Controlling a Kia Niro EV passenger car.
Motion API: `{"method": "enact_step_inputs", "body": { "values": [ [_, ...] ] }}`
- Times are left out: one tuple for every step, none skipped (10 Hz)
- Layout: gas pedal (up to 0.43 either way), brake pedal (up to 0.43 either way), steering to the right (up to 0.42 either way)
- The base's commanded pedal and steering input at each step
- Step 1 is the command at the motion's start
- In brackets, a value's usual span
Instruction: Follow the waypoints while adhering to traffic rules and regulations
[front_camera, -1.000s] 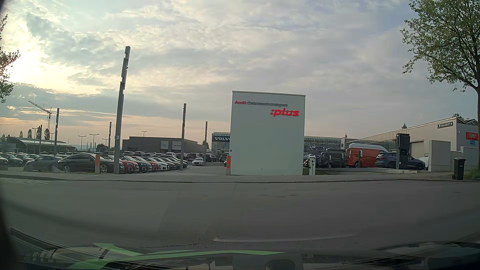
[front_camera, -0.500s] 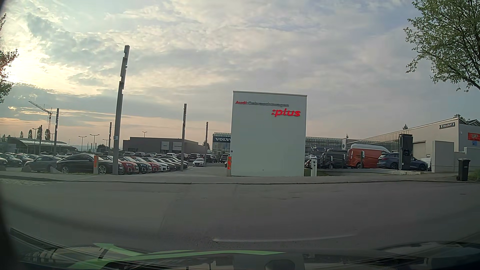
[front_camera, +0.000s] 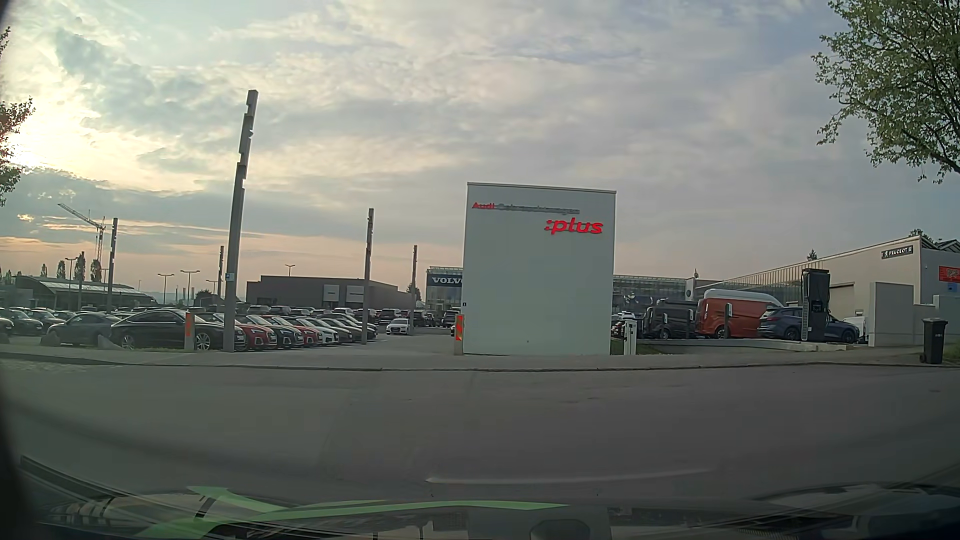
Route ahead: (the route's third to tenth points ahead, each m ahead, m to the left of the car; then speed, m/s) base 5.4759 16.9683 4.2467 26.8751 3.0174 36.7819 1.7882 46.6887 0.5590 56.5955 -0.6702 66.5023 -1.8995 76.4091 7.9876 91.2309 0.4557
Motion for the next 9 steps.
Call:
{"method": "enact_step_inputs", "body": {
  "values": [
    [0.000,0.000,-0.043],
    [0.000,0.006,-0.043],
    [0.000,0.024,-0.043],
    [0.000,0.049,-0.043],
    [0.000,0.055,-0.043],
    [0.000,0.055,-0.043],
    [0.000,0.061,-0.043],
    [0.000,0.067,-0.043],
    [0.000,0.073,-0.043]
  ]
}}
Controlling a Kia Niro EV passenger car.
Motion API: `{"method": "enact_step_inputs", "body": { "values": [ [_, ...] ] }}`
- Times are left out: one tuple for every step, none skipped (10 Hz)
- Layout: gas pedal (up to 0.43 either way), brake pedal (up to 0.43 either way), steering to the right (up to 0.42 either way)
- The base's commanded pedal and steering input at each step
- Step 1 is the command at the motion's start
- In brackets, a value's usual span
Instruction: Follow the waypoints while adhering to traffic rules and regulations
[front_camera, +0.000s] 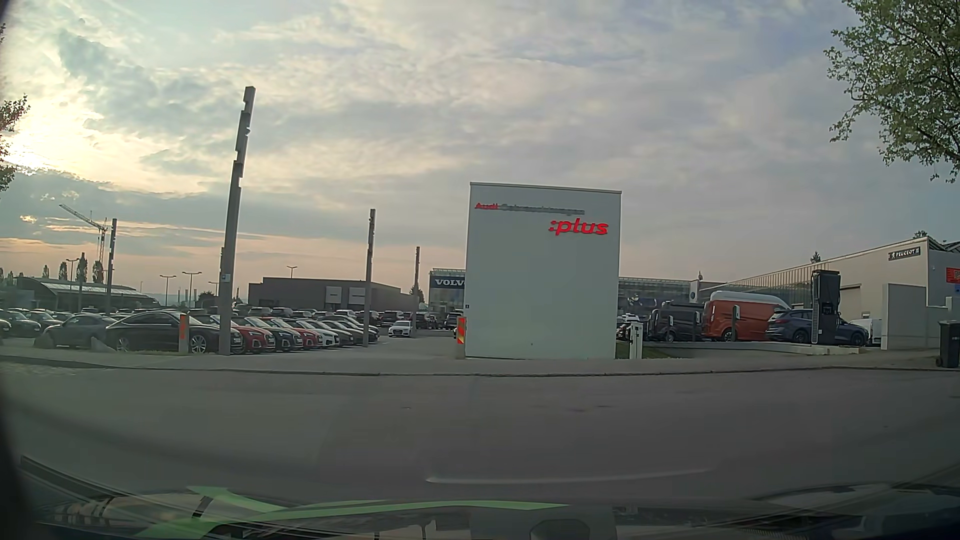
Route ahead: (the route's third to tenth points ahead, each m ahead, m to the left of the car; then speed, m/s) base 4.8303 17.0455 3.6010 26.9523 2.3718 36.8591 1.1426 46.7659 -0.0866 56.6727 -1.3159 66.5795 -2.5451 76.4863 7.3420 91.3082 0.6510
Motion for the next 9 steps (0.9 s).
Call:
{"method": "enact_step_inputs", "body": {
  "values": [
    [0.000,0.085,-0.043],
    [0.000,0.098,-0.043],
    [0.000,0.110,-0.043],
    [0.000,0.116,-0.043],
    [0.000,0.134,-0.043],
    [0.000,0.146,-0.043],
    [0.000,0.152,-0.043],
    [0.000,0.159,-0.043],
    [0.000,0.165,-0.043]
  ]
}}
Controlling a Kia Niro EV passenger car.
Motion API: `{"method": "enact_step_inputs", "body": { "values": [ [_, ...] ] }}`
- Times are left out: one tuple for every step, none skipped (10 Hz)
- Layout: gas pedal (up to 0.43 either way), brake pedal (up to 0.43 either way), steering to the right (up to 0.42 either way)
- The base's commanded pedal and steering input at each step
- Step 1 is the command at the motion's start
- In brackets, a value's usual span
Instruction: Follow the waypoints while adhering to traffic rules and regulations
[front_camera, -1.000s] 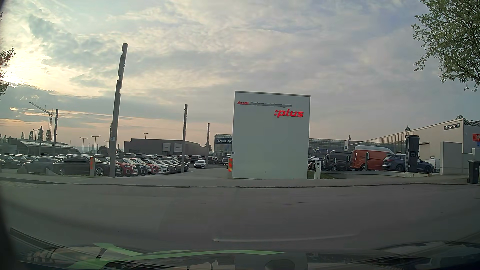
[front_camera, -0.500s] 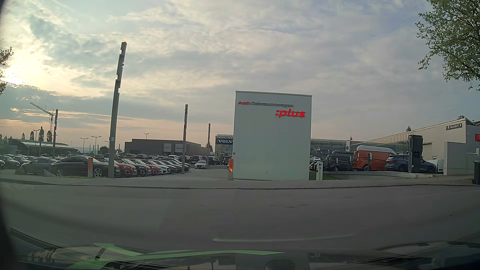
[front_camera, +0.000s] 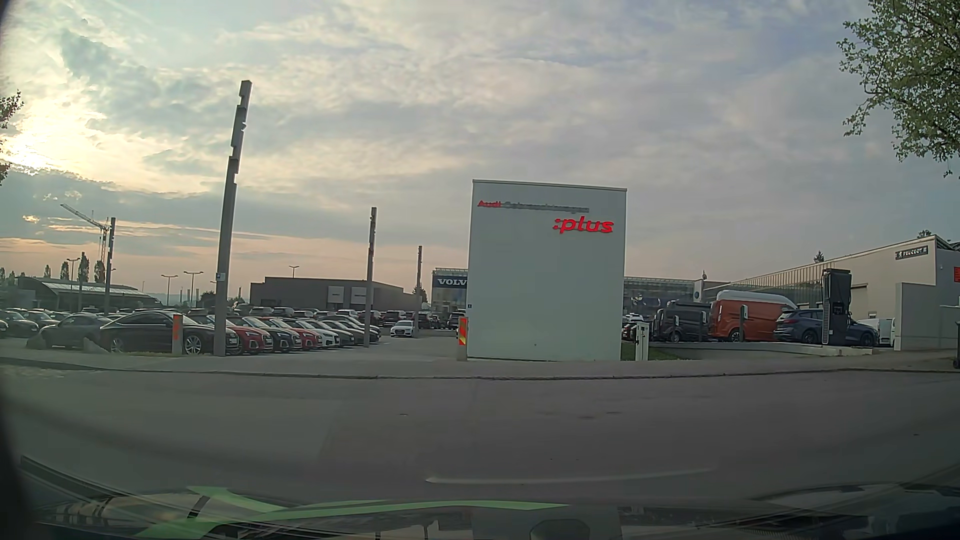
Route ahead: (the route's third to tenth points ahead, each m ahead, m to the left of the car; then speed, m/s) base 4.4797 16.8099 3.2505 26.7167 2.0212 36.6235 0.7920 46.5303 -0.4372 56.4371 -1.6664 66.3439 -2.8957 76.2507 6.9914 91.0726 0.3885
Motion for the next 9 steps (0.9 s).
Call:
{"method": "enact_step_inputs", "body": {
  "values": [
    [0.000,0.165,-0.043],
    [0.000,0.165,-0.043],
    [0.000,0.116,-0.043],
    [0.000,0.000,-0.045],
    [0.000,0.000,-0.052],
    [0.000,0.000,-0.059],
    [0.000,0.000,-0.070],
    [0.087,0.000,-0.090],
    [0.169,0.000,-0.105]
  ]
}}
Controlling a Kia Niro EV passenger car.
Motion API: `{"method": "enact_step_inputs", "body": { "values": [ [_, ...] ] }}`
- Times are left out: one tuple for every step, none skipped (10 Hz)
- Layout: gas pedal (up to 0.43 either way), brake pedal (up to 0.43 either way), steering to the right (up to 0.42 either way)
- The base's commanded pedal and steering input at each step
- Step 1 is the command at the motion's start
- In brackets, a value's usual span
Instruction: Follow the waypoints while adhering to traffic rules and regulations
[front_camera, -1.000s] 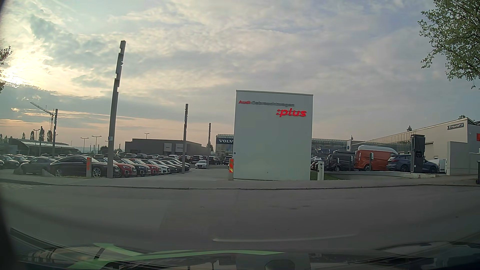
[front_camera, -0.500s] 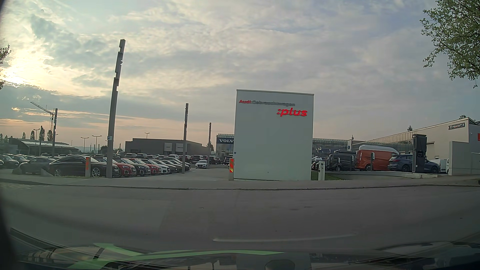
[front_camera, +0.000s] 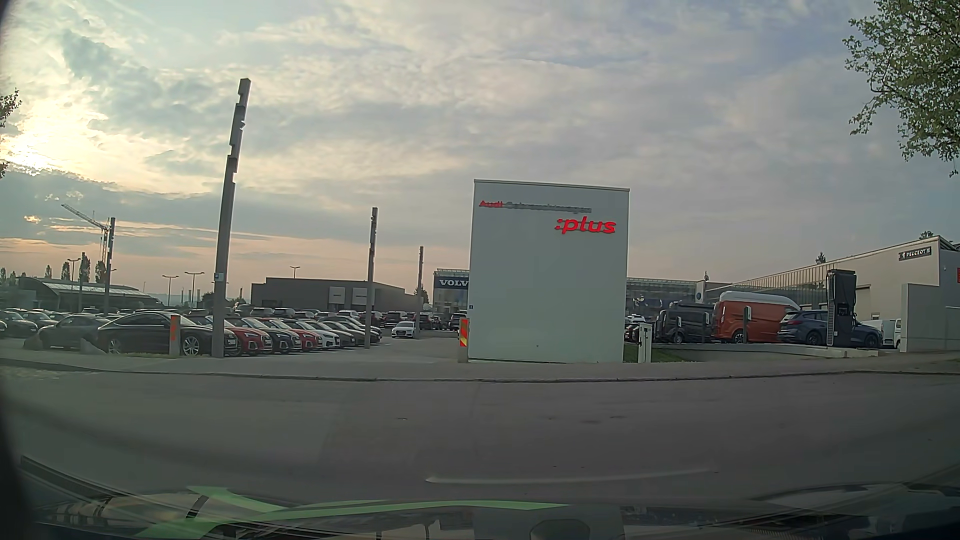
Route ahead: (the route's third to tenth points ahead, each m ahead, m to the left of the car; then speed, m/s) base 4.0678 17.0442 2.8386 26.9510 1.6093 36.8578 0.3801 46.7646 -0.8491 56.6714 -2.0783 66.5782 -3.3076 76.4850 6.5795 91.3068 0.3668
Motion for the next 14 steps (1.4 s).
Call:
{"method": "enact_step_inputs", "body": {
  "values": [
    [0.169,0.000,-0.134],
    [0.169,0.000,-0.169],
    [0.169,0.000,-0.220],
    [0.169,0.000,-0.270],
    [0.169,0.000,-0.324],
    [0.169,0.000,-0.341],
    [0.169,0.000,-0.348],
    [0.169,0.000,-0.354],
    [0.169,0.000,-0.373],
    [0.169,0.000,-0.413],
    [0.169,0.000,-0.452],
    [0.169,0.000,-0.493],
    [0.169,0.000,-0.530],
    [0.169,0.000,-0.549]
  ]
}}
